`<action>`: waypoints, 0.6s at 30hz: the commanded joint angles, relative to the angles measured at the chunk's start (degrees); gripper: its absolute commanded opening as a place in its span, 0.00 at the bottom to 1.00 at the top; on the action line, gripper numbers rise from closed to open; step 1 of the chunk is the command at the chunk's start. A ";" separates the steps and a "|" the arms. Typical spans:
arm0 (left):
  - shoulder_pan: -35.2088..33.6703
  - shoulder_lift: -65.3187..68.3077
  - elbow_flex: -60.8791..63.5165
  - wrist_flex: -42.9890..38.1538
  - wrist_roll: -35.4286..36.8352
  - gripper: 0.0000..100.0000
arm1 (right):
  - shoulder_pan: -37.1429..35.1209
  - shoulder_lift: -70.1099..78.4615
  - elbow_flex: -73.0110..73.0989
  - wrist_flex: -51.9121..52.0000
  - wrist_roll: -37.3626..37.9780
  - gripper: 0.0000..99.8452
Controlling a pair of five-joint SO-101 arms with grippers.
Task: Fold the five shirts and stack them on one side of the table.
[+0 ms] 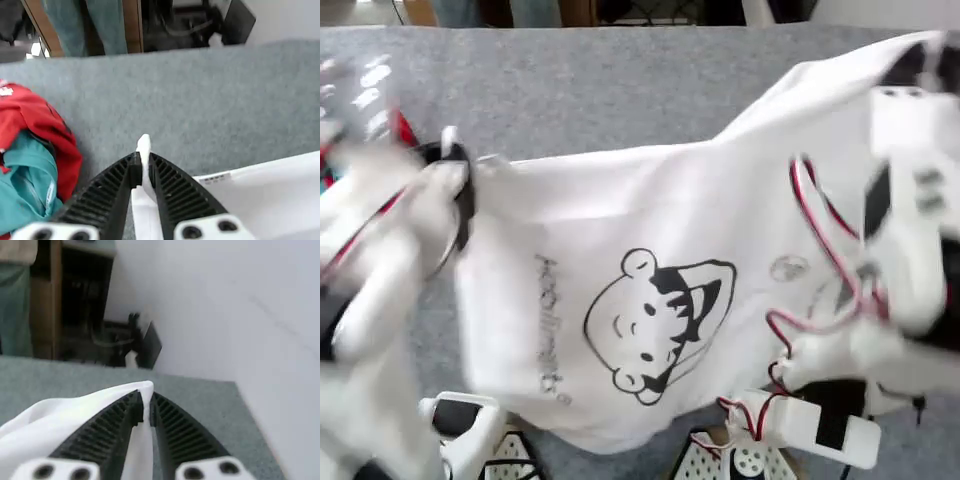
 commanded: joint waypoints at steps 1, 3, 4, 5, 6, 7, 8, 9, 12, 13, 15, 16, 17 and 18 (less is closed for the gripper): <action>-3.03 -0.44 19.74 -15.56 -0.09 0.03 | -5.19 -0.57 16.22 -1.85 4.66 0.01; -4.26 -0.35 26.77 -25.14 -0.09 0.03 | -7.56 0.48 26.59 -6.33 5.89 0.01; -5.23 -0.35 29.85 -30.33 -0.09 0.03 | -8.00 1.27 31.52 -9.67 5.89 0.01; -6.02 -0.35 32.57 -35.87 -0.09 0.03 | -8.35 2.15 36.00 -13.63 5.89 0.01; -6.73 -0.35 34.86 -41.32 0.44 0.03 | -8.35 3.30 40.04 -17.85 5.89 0.01; -7.34 -0.35 36.88 -46.77 1.49 0.03 | -8.35 4.62 43.21 -21.98 5.89 0.01; -8.04 -0.26 38.46 -51.52 2.90 0.03 | -8.35 6.02 45.76 -25.93 5.89 0.01; -8.57 -0.18 39.87 -55.91 3.87 0.03 | -8.35 7.69 47.60 -29.45 5.89 0.01; -8.57 1.93 41.98 -64.70 4.31 0.03 | -8.35 12.97 49.01 -37.10 5.36 0.01; -8.57 3.60 41.89 -66.29 4.48 0.03 | -8.35 14.29 48.66 -39.03 5.36 0.01; -8.57 8.18 39.87 -67.96 4.66 0.03 | -8.44 16.13 45.49 -41.05 5.36 0.01; -8.57 10.81 38.02 -68.13 4.75 0.03 | -8.44 16.57 43.30 -41.67 5.27 0.01; -8.57 13.63 35.47 -67.78 4.75 0.03 | -8.44 17.10 40.40 -42.11 5.01 0.01; -8.66 16.18 32.57 -67.69 4.75 0.03 | -8.44 17.63 37.14 -42.73 4.13 0.01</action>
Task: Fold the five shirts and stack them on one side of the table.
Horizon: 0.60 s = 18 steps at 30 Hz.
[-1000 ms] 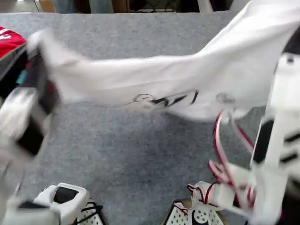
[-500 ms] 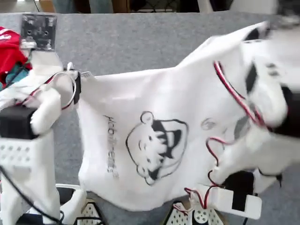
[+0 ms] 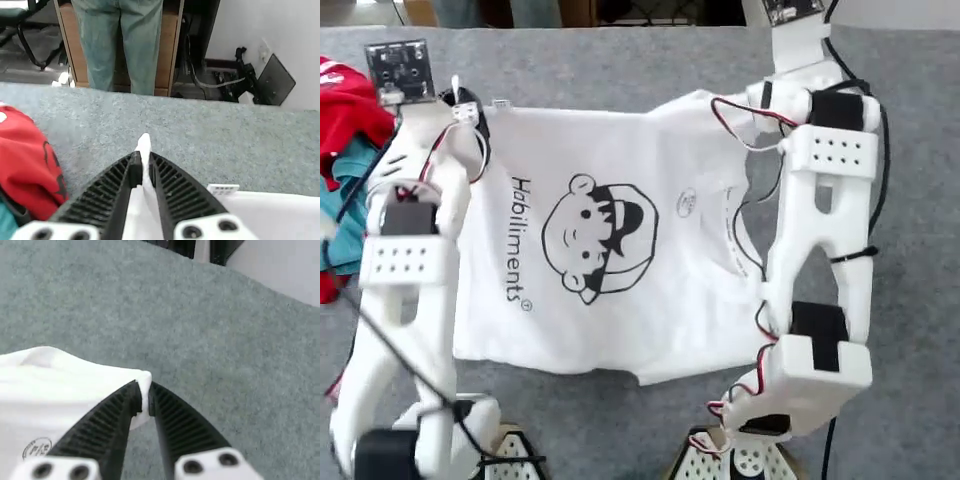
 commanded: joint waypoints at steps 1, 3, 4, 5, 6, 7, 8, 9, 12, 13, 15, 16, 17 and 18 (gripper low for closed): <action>-1.01 7.38 -10.86 -2.02 0.53 0.03 | -0.35 0.75 -12.09 -3.87 -2.20 0.01; -1.10 11.43 -17.89 -2.02 0.53 0.03 | -0.35 2.24 -18.68 -6.07 -3.96 0.01; -1.10 13.45 -21.76 -1.93 0.53 0.03 | -0.35 3.21 -21.85 -7.30 -4.31 0.01; -1.01 15.30 -25.36 -1.93 0.53 0.03 | -0.35 4.35 -25.10 -8.62 -4.66 0.01; -1.01 16.97 -28.88 -1.93 0.53 0.03 | -0.35 5.58 -28.18 -9.85 -4.75 0.01; -1.01 18.46 -31.87 -1.93 0.53 0.03 | -0.35 6.90 -31.16 -11.16 -4.75 0.01; -1.01 19.96 -34.51 -1.67 0.53 0.03 | -0.44 8.31 -34.07 -12.13 -4.75 0.01; -1.01 21.36 -37.23 -0.53 0.53 0.03 | -0.88 9.63 -37.05 -12.75 -4.75 0.01; -1.10 24.44 -44.62 6.24 0.53 0.03 | -2.02 13.32 -44.97 -12.75 -4.57 0.01; -1.10 25.14 -46.90 8.88 0.53 0.03 | -2.46 14.29 -47.16 -12.75 -4.48 0.01; -1.01 26.29 -50.77 13.45 0.53 0.03 | -3.16 15.87 -50.33 -12.75 -4.48 0.01; -0.92 26.73 -52.18 15.12 0.53 0.03 | -3.52 16.48 -51.21 -12.66 -4.48 0.01; -0.92 26.99 -53.41 16.35 0.53 0.03 | -3.69 16.84 -51.65 -12.66 -4.48 0.01; -0.84 27.25 -54.29 17.14 0.53 0.03 | -3.78 17.10 -51.82 -12.66 -4.48 0.01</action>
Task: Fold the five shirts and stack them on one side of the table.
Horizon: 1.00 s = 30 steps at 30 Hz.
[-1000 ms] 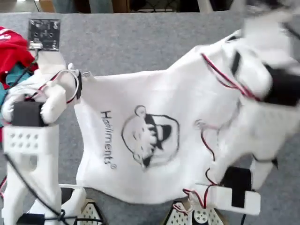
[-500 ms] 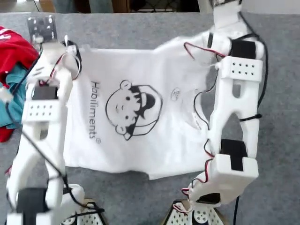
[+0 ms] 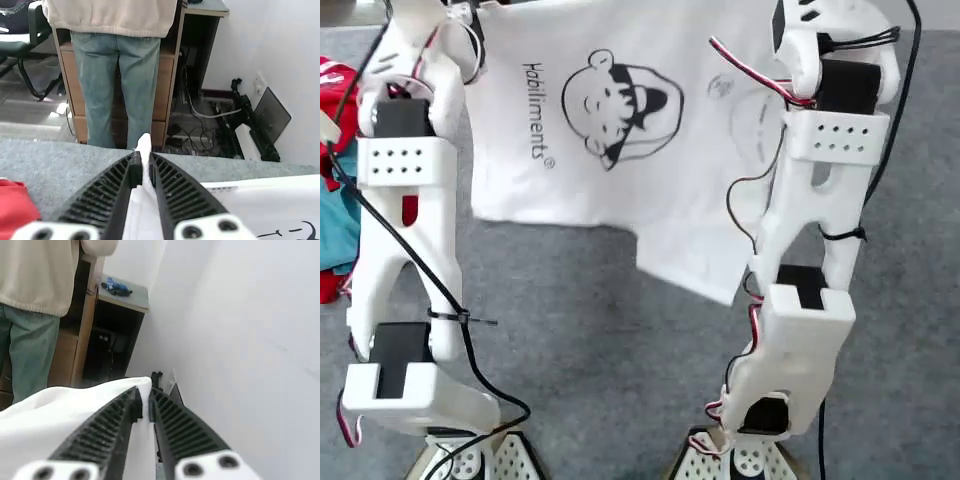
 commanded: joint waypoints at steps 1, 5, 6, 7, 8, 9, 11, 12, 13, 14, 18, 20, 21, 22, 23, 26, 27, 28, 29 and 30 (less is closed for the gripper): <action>-0.84 0.09 -6.73 3.34 0.44 0.03 | -0.79 0.04 -4.00 -1.49 -0.26 0.01; -1.10 1.23 -6.73 3.08 0.09 0.03 | -0.79 0.48 -3.65 0.70 -0.18 0.01; -1.10 1.85 -6.64 3.08 0.09 0.03 | -0.70 0.66 -2.95 0.97 -0.18 0.01; -1.10 2.64 -6.64 2.99 0.00 0.03 | -0.62 1.01 -2.59 1.05 -0.18 0.01; -1.19 3.60 -6.90 2.99 0.00 0.03 | -0.44 1.27 -2.42 1.05 -0.18 0.01; -1.27 4.31 -7.08 3.08 0.18 0.03 | -0.35 1.36 -2.33 1.23 -0.26 0.01; -1.27 5.10 -7.25 3.16 0.26 0.03 | -0.26 1.19 -2.33 2.02 -0.26 0.01; -1.27 4.84 -7.60 3.25 0.18 0.03 | -0.09 0.75 -2.95 2.81 -0.18 0.01; -1.27 4.22 -8.40 3.60 0.09 0.03 | 0.18 -0.04 -4.09 3.78 -0.18 0.01; -1.27 3.34 -9.36 4.57 0.09 0.03 | 0.18 -0.84 -5.32 5.27 -0.18 0.01; -1.36 -2.90 -15.08 11.60 0.00 0.03 | 0.35 -4.97 -12.09 13.98 -0.18 0.01; -1.36 -6.77 -18.33 16.53 0.00 0.03 | 0.35 -7.08 -15.69 19.16 -0.09 0.01; -1.27 -8.79 -19.38 19.08 0.00 0.03 | 0.35 -8.13 -17.36 21.89 -0.09 0.01; -1.19 -10.73 -20.18 21.63 0.00 0.03 | 0.35 -9.19 -18.95 24.53 -0.09 0.01; -1.19 -12.57 -21.14 24.26 0.00 0.03 | 0.35 -10.24 -20.53 27.34 -0.18 0.01; -0.92 -18.64 -22.37 31.12 0.00 0.03 | 0.35 -13.49 -25.27 34.73 -0.26 0.01; -0.92 -20.66 -22.55 33.14 0.00 0.03 | 0.35 -14.73 -26.68 36.66 -0.35 0.01; -1.01 -22.77 -22.55 34.99 0.00 0.03 | 0.35 -16.04 -28.00 38.33 -0.35 0.01; -0.92 -24.97 -22.55 36.84 0.00 0.03 | 0.35 -17.45 -28.26 39.47 -0.35 0.01; -1.01 -27.16 -22.55 38.77 0.00 0.03 | 0.35 -19.38 -28.09 40.18 -0.35 0.01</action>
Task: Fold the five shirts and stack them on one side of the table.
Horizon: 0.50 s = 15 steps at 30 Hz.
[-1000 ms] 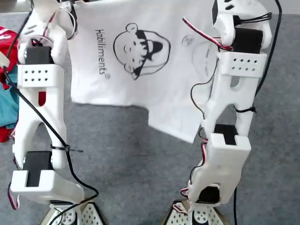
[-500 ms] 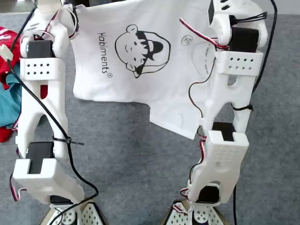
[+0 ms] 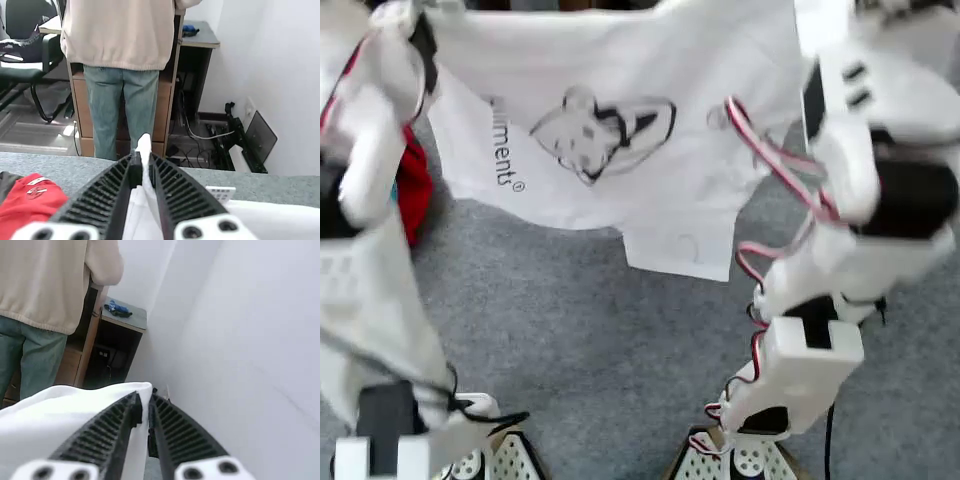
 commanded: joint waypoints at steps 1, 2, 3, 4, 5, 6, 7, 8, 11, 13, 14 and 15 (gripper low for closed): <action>-0.66 -8.88 -2.77 6.24 0.09 0.03 | 0.62 -7.43 -2.07 3.25 -0.53 0.01; -0.66 -11.08 -2.59 7.56 0.09 0.03 | 0.62 -9.45 -1.80 3.87 -0.44 0.01; -0.57 -13.36 -2.33 8.88 0.09 0.03 | 0.62 -11.38 -1.54 4.22 -0.35 0.01; -0.48 -15.56 -2.33 10.37 0.18 0.03 | 0.62 -13.41 -1.36 4.48 -0.35 0.01; -0.40 -17.49 -2.24 12.31 0.53 0.03 | 0.62 -15.52 -1.27 4.57 -0.35 0.01; -0.31 -19.43 -2.24 14.42 0.53 0.03 | 0.62 -17.54 -1.10 4.57 -0.35 0.01; -0.31 -21.19 -2.24 16.53 0.53 0.03 | 0.62 -19.82 -0.75 4.75 -0.35 0.01; -0.40 -22.86 -2.24 18.11 0.53 0.03 | 0.62 -22.11 -0.22 4.84 -0.35 0.01; -0.92 -27.87 -2.33 21.89 0.35 0.03 | 0.62 -28.97 3.82 4.75 -0.35 0.01; -1.01 -31.38 -2.33 23.47 0.26 0.03 | 0.53 -33.54 7.60 4.22 -0.26 0.01; -1.01 -33.05 -2.33 23.82 0.18 0.03 | 0.44 -35.74 9.80 3.43 -0.26 0.01; -1.01 -34.20 -2.33 23.82 0.18 0.03 | 0.44 -37.85 12.18 2.20 -0.26 0.01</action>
